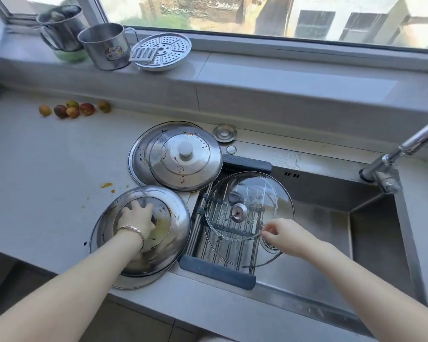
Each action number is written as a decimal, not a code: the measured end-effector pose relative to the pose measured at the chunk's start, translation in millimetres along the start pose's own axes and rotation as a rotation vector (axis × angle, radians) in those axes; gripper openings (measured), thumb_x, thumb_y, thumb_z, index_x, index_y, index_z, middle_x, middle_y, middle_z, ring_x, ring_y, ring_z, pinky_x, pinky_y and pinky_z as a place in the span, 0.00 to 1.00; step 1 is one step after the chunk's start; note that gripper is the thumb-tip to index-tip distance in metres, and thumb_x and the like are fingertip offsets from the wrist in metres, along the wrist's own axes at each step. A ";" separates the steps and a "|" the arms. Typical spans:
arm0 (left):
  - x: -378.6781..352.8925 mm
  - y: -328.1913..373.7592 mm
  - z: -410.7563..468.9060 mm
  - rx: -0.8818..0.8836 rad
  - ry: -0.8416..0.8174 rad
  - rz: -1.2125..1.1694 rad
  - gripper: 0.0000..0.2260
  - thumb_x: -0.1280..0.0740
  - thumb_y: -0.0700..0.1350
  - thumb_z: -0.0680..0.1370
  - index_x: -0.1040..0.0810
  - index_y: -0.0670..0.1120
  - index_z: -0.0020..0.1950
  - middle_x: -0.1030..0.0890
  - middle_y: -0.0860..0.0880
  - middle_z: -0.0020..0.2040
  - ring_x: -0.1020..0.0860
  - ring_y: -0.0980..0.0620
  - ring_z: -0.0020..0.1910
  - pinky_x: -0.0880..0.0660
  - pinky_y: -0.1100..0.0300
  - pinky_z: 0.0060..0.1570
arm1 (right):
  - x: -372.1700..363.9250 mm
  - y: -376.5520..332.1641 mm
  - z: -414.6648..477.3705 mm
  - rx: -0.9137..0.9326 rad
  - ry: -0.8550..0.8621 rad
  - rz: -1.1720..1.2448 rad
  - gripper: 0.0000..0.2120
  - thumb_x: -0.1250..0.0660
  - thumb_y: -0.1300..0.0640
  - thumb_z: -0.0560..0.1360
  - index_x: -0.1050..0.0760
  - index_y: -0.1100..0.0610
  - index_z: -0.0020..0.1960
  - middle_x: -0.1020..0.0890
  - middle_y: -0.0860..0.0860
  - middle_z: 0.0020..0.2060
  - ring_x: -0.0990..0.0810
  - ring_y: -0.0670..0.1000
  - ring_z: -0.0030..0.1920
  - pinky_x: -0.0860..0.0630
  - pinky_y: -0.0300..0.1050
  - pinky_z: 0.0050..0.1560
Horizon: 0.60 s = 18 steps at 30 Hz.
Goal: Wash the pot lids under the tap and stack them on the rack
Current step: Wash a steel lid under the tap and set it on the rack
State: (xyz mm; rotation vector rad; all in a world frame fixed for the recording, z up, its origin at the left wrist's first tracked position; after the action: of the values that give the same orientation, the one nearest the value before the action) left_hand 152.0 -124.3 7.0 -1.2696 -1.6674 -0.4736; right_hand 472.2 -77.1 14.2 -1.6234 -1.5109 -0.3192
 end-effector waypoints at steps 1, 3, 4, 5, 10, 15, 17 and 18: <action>6.6 2.6 -4.5 -0.018 0.055 -0.015 0.14 0.39 0.44 0.76 0.30 0.44 0.62 0.32 0.38 0.61 0.31 0.38 0.59 0.29 0.51 0.53 | 3.0 2.2 -1.2 -0.008 0.030 0.011 0.13 0.43 0.53 0.79 0.22 0.56 0.55 0.19 0.51 0.53 0.22 0.51 0.52 0.28 0.41 0.47; 24.1 12.1 -16.8 -0.074 0.213 -0.101 0.12 0.36 0.42 0.74 0.25 0.41 0.56 0.29 0.37 0.55 0.30 0.38 0.55 0.30 0.51 0.49 | 10.0 5.3 -4.4 -0.012 0.079 0.043 0.13 0.42 0.53 0.78 0.21 0.57 0.53 0.18 0.51 0.50 0.21 0.52 0.51 0.27 0.42 0.46; 34.6 19.9 -25.1 -0.122 0.297 -0.152 0.10 0.33 0.41 0.71 0.23 0.41 0.51 0.27 0.36 0.51 0.29 0.37 0.52 0.30 0.50 0.46 | 12.7 6.4 -6.8 -0.009 0.091 0.055 0.13 0.42 0.54 0.78 0.21 0.57 0.51 0.17 0.51 0.49 0.21 0.52 0.49 0.27 0.42 0.45; 43.8 31.0 -34.4 -0.189 0.354 -0.173 0.09 0.30 0.40 0.68 0.22 0.40 0.46 0.26 0.36 0.46 0.27 0.37 0.47 0.29 0.50 0.41 | 13.8 8.0 -8.5 -0.003 0.093 0.065 0.13 0.43 0.53 0.78 0.22 0.57 0.49 0.17 0.52 0.47 0.20 0.52 0.48 0.28 0.42 0.43; 87.2 100.9 -88.1 -0.449 0.504 -0.200 0.12 0.24 0.44 0.57 0.22 0.45 0.36 0.26 0.43 0.34 0.26 0.43 0.32 0.31 0.58 0.27 | 28.2 17.0 -20.0 0.002 0.188 0.434 0.18 0.45 0.48 0.80 0.24 0.60 0.55 0.20 0.52 0.47 0.21 0.52 0.49 0.27 0.44 0.48; 106.2 185.7 -124.8 -0.653 0.496 -0.323 0.11 0.35 0.49 0.63 0.21 0.46 0.41 0.25 0.45 0.39 0.26 0.44 0.37 0.28 0.56 0.32 | 20.5 65.8 -34.5 -0.326 0.167 1.296 0.26 0.48 0.41 0.79 0.25 0.61 0.55 0.17 0.59 0.49 0.19 0.60 0.54 0.23 0.52 0.55; 110.4 221.8 -138.8 -0.723 0.456 -0.357 0.12 0.35 0.49 0.66 0.21 0.45 0.46 0.26 0.44 0.44 0.27 0.44 0.43 0.27 0.54 0.38 | 23.5 93.7 -45.9 -0.406 0.257 1.404 0.27 0.47 0.39 0.78 0.21 0.61 0.52 0.16 0.58 0.46 0.18 0.56 0.48 0.21 0.49 0.50; 112.0 238.3 -144.0 -0.753 0.438 -0.379 0.13 0.35 0.49 0.68 0.22 0.44 0.49 0.26 0.44 0.46 0.28 0.44 0.46 0.27 0.54 0.41 | 29.2 108.2 -53.7 -0.439 0.323 1.408 0.26 0.46 0.40 0.78 0.21 0.61 0.50 0.16 0.56 0.43 0.18 0.54 0.45 0.22 0.46 0.45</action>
State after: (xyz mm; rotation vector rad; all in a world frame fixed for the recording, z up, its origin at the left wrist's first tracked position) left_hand 428.8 -83.2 115.3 -1.2192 -1.3793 -1.6005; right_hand 596.1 -83.6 21.5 -2.4022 0.1651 -0.0824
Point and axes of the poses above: each hand's wrist, its own z-axis towards the middle knuckle, its own x-axis out of the back of the hand, y = z × x, the point moved 8 cm from there along z, towards the middle knuckle
